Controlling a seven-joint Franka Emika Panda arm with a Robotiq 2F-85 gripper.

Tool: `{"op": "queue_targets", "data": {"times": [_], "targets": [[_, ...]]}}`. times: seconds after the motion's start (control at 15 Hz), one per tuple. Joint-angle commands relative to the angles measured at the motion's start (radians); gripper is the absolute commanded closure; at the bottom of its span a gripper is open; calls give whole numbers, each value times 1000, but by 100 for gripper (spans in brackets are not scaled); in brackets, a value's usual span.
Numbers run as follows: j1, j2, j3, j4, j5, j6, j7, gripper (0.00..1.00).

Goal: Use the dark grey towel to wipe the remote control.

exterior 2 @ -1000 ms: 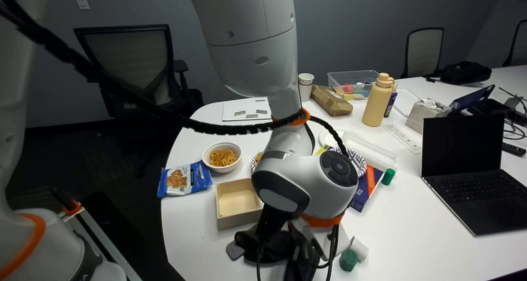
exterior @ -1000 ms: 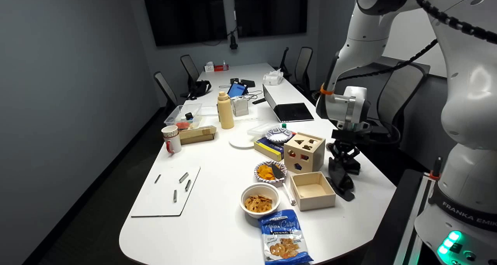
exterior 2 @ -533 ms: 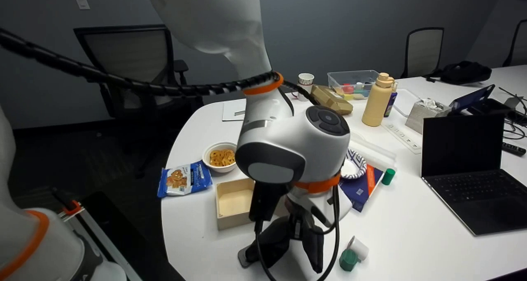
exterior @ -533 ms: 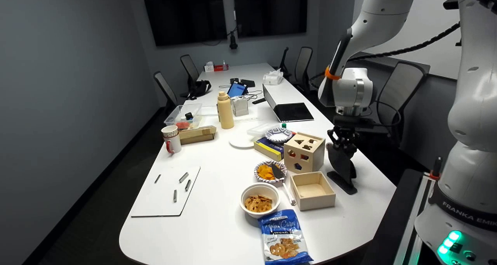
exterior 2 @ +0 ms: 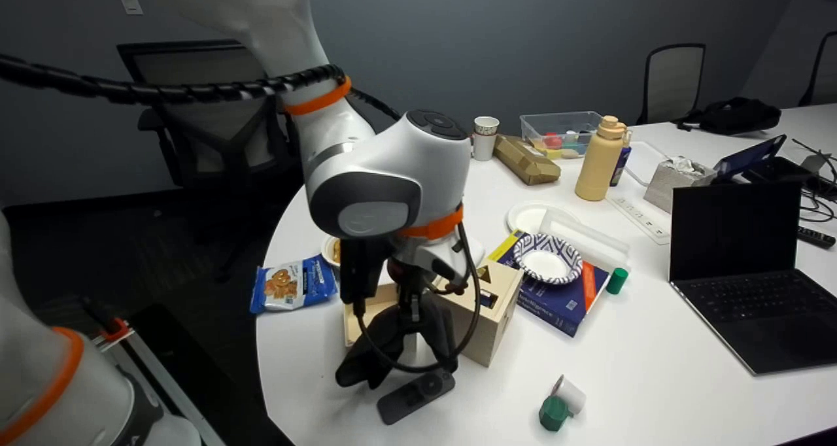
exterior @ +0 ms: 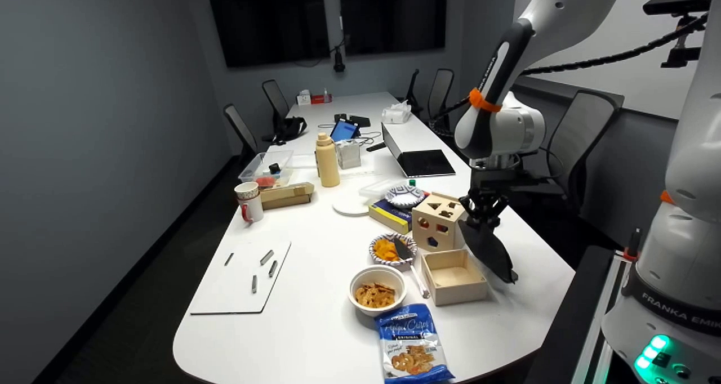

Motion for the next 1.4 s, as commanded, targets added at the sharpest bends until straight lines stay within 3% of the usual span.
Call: {"op": "queue_targets", "data": {"times": [0.0,0.33,0.73,1.0,1.33], "targets": [[37,-80,42,-22,-62,-77,23,98],[102,-119,141,-13,28,-81,-117,98],[198,-112,235,-9,265,-178,-421,98],[240,-89,274,-9,436,-201,-653,98],[251,-61,297,-12,576,-200,-834,98]]}}
